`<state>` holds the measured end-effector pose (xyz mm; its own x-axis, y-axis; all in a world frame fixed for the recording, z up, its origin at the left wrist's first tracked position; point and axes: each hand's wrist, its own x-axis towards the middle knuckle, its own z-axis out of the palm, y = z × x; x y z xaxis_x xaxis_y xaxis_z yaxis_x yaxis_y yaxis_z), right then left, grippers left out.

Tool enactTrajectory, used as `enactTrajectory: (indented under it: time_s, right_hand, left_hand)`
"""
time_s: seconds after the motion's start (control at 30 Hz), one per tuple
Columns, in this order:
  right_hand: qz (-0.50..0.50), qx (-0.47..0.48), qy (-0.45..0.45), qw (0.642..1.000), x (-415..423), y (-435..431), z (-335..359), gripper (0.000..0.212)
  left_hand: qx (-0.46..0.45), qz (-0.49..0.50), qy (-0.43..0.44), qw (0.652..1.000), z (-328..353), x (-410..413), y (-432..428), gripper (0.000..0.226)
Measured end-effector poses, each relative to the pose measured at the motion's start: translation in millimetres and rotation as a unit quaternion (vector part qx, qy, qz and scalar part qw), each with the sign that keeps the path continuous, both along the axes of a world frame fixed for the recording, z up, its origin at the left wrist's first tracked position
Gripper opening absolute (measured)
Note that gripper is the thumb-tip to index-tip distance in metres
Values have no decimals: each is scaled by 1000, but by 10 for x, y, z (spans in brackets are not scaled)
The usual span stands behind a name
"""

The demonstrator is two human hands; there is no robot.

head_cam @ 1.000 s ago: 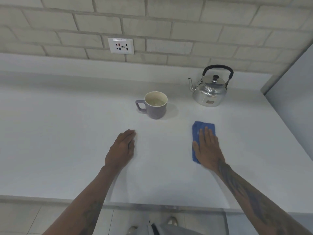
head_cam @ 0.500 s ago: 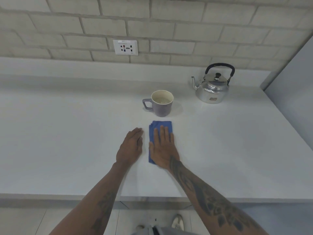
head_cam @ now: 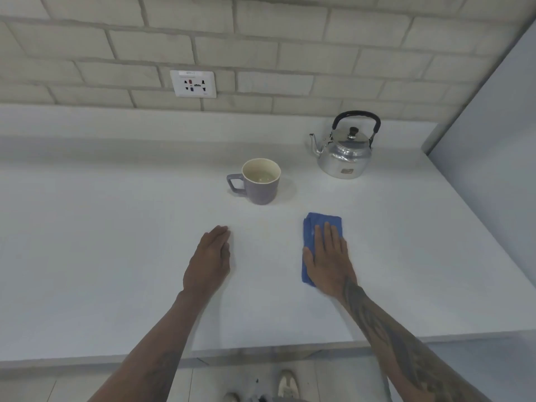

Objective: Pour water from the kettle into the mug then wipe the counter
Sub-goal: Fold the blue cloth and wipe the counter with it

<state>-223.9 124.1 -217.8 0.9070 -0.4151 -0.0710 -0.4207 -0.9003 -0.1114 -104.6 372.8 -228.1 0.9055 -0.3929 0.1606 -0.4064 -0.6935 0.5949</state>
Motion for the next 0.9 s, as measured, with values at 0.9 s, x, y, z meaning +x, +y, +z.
enactTrajectory:
  time_s: [0.9]
  right_hand:
    - [-11, 109, -4, 994, 833, -1067, 424, 32]
  left_hand:
    - [195, 3, 74, 978, 528, -590, -1823, 58]
